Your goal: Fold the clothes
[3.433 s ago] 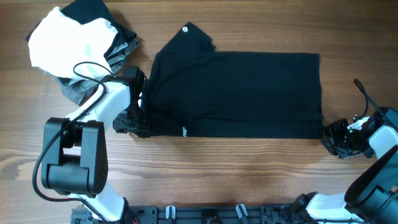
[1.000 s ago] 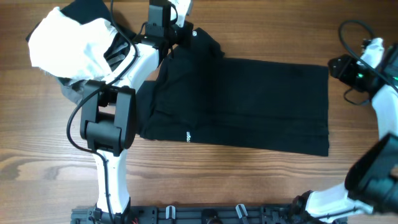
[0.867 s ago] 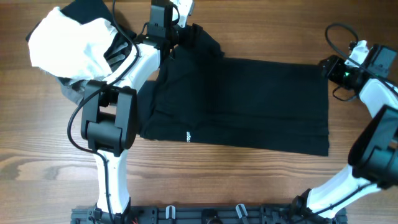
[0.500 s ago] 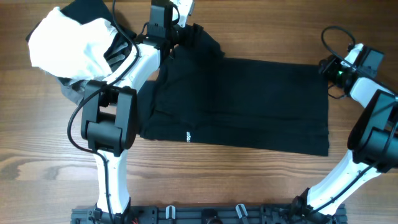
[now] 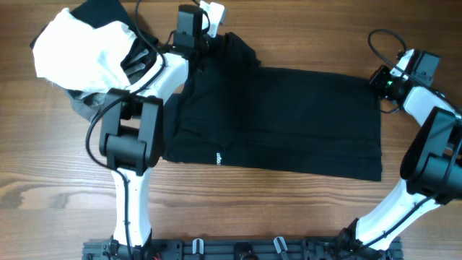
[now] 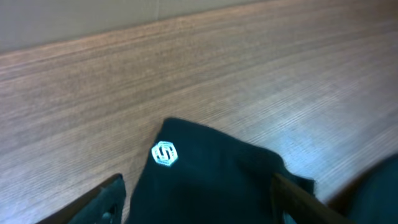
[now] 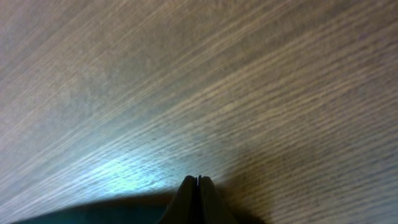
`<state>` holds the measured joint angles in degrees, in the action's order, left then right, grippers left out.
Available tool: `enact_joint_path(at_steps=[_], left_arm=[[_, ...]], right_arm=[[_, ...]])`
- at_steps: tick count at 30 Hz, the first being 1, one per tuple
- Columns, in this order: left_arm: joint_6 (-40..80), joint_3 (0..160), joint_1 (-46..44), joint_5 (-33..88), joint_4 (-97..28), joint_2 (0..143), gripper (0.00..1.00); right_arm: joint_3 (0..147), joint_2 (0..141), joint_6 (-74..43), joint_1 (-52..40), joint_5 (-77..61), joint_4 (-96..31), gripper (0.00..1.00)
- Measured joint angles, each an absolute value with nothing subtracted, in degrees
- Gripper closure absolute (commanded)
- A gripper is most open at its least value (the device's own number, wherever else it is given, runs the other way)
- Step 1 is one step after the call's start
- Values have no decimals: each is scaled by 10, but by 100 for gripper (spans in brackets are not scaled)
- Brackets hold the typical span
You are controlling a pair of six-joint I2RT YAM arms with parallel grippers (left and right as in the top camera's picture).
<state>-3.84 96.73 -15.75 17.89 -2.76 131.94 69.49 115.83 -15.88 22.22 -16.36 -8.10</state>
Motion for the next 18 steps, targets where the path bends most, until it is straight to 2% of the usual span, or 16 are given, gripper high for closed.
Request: enact_joint_path(at_steps=[3, 6, 9, 10, 18], left_arm=[[-38, 967, -157, 179, 25, 1361, 32], [-39, 967, -158, 179, 51, 1388, 43], [-38, 967, -168, 179, 49, 1398, 89], [-35, 967, -173, 179, 52, 1400, 96], [-27, 967, -191, 194, 79, 1405, 96]], right_arm=[[695, 1139, -159, 222, -165, -107, 95], [695, 1139, -159, 222, -169, -120, 95], [695, 1139, -159, 222, -169, -133, 94], [695, 1139, -159, 222, -169, -138, 94], [695, 1138, -130, 222, -169, -177, 94]])
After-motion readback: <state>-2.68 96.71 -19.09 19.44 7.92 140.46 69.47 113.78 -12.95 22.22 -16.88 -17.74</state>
